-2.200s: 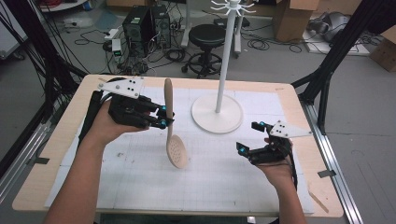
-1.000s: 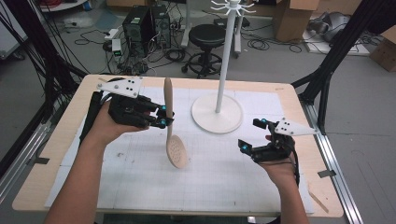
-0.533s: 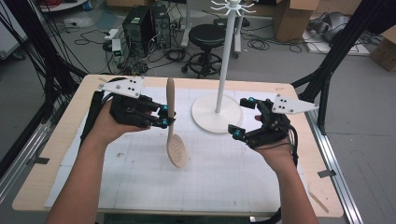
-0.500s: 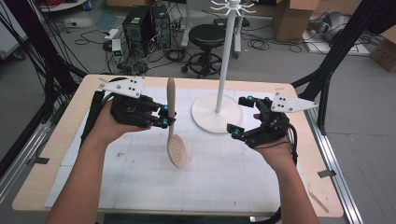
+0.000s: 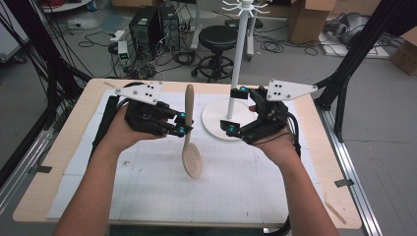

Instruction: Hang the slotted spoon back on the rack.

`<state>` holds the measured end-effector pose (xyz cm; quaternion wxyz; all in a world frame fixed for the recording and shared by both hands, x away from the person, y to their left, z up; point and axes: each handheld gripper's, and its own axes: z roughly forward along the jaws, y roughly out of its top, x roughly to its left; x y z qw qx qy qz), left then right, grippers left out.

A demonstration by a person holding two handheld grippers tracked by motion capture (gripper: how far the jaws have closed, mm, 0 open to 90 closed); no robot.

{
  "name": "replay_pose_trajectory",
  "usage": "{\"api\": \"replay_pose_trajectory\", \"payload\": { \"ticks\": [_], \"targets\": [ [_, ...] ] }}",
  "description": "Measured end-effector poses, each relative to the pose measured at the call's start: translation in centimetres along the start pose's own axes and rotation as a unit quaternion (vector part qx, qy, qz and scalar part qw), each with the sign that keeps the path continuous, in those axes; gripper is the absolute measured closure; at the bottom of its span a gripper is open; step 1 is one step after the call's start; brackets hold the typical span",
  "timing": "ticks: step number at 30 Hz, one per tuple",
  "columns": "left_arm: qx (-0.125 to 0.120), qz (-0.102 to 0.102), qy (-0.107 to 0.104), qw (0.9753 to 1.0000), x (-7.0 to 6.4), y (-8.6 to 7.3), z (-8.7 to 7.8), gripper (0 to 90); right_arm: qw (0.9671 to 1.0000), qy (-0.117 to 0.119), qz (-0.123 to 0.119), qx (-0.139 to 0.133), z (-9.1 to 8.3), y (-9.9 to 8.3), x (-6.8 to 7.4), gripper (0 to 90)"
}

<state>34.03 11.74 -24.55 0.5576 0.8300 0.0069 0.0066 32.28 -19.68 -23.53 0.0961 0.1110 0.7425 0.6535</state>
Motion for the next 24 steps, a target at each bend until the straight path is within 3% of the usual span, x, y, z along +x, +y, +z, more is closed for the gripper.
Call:
{"api": "replay_pose_trajectory", "payload": {
  "ticks": [10,14,24],
  "targets": [
    [0.004,0.003,-0.006,1.0000,-0.1,0.2,0.8,75.0,0.9995,0.031,-0.007,-0.001,2.5,0.7,0.4,4.9],
    [0.005,0.005,-0.008,0.9999,-0.2,0.3,1.0,75.0,0.9988,0.049,-0.007,0.000,3.3,0.8,0.6,13.4],
    [0.005,0.009,-0.011,0.9999,-0.3,0.5,1.3,75.0,0.9973,0.073,-0.003,-0.004,4.4,1.0,0.7,23.9]
  ]
}}
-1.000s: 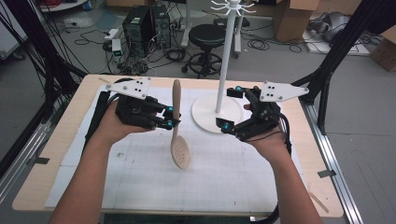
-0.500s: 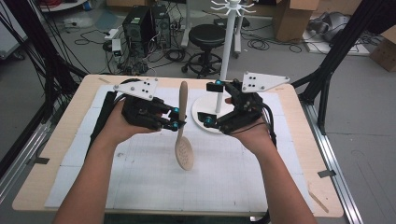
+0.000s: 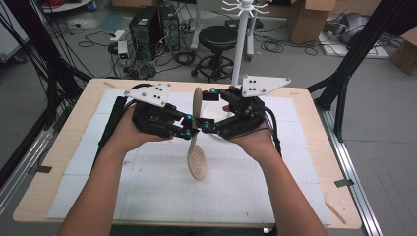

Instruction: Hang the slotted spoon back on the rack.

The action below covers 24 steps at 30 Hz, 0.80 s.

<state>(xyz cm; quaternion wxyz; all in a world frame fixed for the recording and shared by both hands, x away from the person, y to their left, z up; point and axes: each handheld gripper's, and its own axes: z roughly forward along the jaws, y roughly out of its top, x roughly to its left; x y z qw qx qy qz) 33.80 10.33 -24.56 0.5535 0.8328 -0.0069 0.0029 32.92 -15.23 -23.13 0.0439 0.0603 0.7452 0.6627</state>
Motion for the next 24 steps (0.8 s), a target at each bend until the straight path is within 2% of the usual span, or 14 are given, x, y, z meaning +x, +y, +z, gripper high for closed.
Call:
{"api": "replay_pose_trajectory", "payload": {
  "ticks": [7,10,12,18,20,24],
  "targets": [
    [-0.005,-0.001,0.001,1.0000,-0.06,0.08,-0.11,75.0,1.0000,0.006,0.000,0.003,0.31,0.02,-0.11,36.0],
    [-0.005,-0.002,-0.001,1.0000,-0.05,0.06,-0.17,75.0,0.9998,0.017,0.005,0.000,0.38,-0.01,-0.14,40.6],
    [-0.004,0.000,-0.001,1.0000,-0.02,0.06,-0.17,75.0,0.9997,0.025,0.006,-0.001,0.40,-0.01,-0.16,47.3],
    [-0.003,-0.001,-0.002,1.0000,-0.07,0.07,-0.12,75.0,0.9993,0.037,-0.002,-0.004,0.56,0.08,0.06,55.6],
    [-0.004,-0.002,-0.002,1.0000,-0.08,0.07,-0.14,75.0,0.9994,0.033,-0.005,0.000,0.54,0.05,0.03,58.5],
    [-0.007,-0.002,-0.003,1.0000,-0.03,0.06,-0.13,75.0,0.9989,0.047,-0.010,-0.003,0.47,0.08,0.04,67.2]
  ]
}}
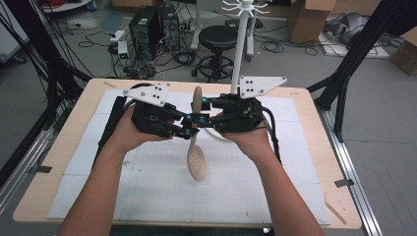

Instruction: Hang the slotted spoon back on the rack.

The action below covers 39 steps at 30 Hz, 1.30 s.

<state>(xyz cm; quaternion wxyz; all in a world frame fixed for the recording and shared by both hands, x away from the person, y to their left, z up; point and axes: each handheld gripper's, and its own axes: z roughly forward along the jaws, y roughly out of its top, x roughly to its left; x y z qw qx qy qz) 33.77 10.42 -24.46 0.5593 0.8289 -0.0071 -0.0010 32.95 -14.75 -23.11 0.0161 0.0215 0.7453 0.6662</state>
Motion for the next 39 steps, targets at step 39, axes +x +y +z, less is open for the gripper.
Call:
{"api": "replay_pose_trajectory", "payload": {
  "ticks": [39],
  "targets": [
    [-0.017,-0.076,0.109,0.9909,0.4,-2.9,-5.4,40.3,0.9984,-0.052,-0.019,-0.010,-2.9,0.9,0.7,68.9]
  ]
}}
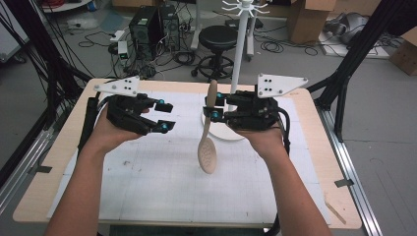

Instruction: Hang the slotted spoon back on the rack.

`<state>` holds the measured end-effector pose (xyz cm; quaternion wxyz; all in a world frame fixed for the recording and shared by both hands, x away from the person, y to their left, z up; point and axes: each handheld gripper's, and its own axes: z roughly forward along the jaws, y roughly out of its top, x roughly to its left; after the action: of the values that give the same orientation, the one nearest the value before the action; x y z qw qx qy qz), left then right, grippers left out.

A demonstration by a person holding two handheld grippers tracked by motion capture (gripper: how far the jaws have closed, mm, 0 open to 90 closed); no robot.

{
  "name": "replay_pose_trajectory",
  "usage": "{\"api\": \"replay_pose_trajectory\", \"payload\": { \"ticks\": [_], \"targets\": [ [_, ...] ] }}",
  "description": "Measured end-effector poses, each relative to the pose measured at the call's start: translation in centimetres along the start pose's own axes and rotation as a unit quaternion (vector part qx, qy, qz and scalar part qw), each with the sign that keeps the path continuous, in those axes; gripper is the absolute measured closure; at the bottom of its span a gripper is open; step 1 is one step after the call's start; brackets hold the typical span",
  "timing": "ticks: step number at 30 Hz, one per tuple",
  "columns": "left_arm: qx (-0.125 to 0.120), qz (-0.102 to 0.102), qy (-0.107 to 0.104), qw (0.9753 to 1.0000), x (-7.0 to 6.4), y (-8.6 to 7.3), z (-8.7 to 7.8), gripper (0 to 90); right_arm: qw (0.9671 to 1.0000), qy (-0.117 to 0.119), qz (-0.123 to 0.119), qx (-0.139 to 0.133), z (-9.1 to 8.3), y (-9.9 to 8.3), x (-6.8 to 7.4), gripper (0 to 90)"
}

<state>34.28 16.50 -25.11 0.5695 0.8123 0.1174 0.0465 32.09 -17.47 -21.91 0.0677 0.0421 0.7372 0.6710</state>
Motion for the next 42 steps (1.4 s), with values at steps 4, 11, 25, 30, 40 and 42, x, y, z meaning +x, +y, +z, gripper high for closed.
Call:
{"api": "replay_pose_trajectory", "payload": {
  "ticks": [4,11,25,30,40,42],
  "targets": [
    [-0.007,-0.012,0.020,0.9997,0.4,-0.9,-0.9,36.3,0.9999,-0.011,-0.005,0.004,-0.4,0.2,0.0,68.9],
    [-0.012,-0.023,0.061,0.9978,0.7,-2.4,-2.3,24.4,0.9997,-0.021,-0.004,0.009,-1.1,0.4,-0.1,68.9],
    [-0.032,-0.026,0.145,0.9886,0.3,-6.5,-5.0,12.8,0.9986,-0.051,-0.006,0.013,-2.7,1.6,-0.5,68.9],
    [-0.041,-0.035,0.167,0.9844,0.4,-8.3,-5.7,6.3,0.9978,-0.066,-0.001,0.009,-3.7,1.5,-1.0,68.9],
    [-0.020,-0.029,0.193,0.9806,0.3,-9.8,-5.8,4.6,0.9946,-0.103,0.012,0.005,-6.1,1.7,-2.3,68.9],
    [-0.020,-0.026,0.194,0.9804,0.3,-9.9,-5.8,4.6,0.9940,-0.108,0.012,0.005,-6.7,1.9,-2.5,68.9]
  ]
}}
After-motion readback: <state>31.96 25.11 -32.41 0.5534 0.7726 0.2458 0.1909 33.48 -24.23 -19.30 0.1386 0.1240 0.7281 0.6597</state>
